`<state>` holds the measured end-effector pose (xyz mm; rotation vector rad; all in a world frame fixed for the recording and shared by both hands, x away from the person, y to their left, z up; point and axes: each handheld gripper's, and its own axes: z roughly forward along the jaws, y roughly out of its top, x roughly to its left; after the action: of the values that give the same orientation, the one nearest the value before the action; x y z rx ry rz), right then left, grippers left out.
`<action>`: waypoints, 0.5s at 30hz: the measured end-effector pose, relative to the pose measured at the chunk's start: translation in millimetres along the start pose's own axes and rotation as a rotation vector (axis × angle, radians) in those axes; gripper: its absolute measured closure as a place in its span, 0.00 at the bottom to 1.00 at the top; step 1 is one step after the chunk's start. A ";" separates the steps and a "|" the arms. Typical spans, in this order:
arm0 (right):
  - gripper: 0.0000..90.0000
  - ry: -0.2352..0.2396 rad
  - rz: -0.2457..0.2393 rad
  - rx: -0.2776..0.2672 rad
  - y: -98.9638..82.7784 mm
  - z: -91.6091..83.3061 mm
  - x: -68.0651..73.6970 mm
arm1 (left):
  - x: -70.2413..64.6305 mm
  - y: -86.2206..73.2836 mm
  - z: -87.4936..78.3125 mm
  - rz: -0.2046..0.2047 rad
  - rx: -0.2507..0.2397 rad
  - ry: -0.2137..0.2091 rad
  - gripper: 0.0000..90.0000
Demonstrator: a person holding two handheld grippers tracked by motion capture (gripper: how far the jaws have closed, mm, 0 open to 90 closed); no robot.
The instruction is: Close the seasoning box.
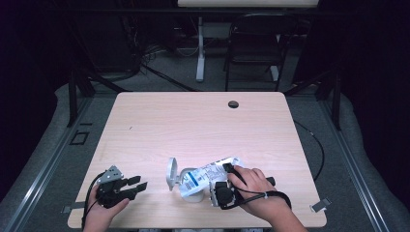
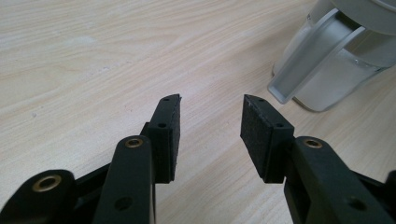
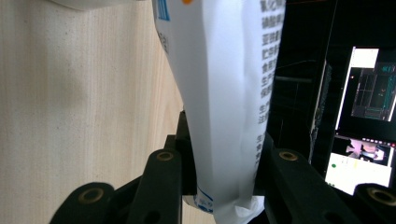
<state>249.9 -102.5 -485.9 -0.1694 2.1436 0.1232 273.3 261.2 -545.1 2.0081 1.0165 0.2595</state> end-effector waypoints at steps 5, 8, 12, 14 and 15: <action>0.82 0.020 0.051 -0.009 -2.6 -2.5 1.2 | 0.2 -0.7 1.0 -0.004 0.003 0.002 0.64; 0.82 0.020 0.072 -0.027 -4.4 -1.8 3.1 | 0.4 -0.9 1.3 -0.001 0.004 0.001 0.64; 0.82 0.029 0.102 -0.036 -5.6 -1.5 4.1 | 0.4 -0.9 1.0 -0.003 0.003 0.000 0.64; 0.82 0.037 0.116 -0.034 -5.8 -2.0 4.0 | 0.4 -0.9 0.8 -0.004 0.003 0.000 0.64; 0.82 0.037 0.116 -0.034 -5.8 -2.0 4.0 | 0.4 -0.9 0.8 -0.004 0.003 0.000 0.64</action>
<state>247.0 -108.8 -488.3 -0.0676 2.1889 0.2249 273.4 261.3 -546.4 2.0086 1.0212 0.2561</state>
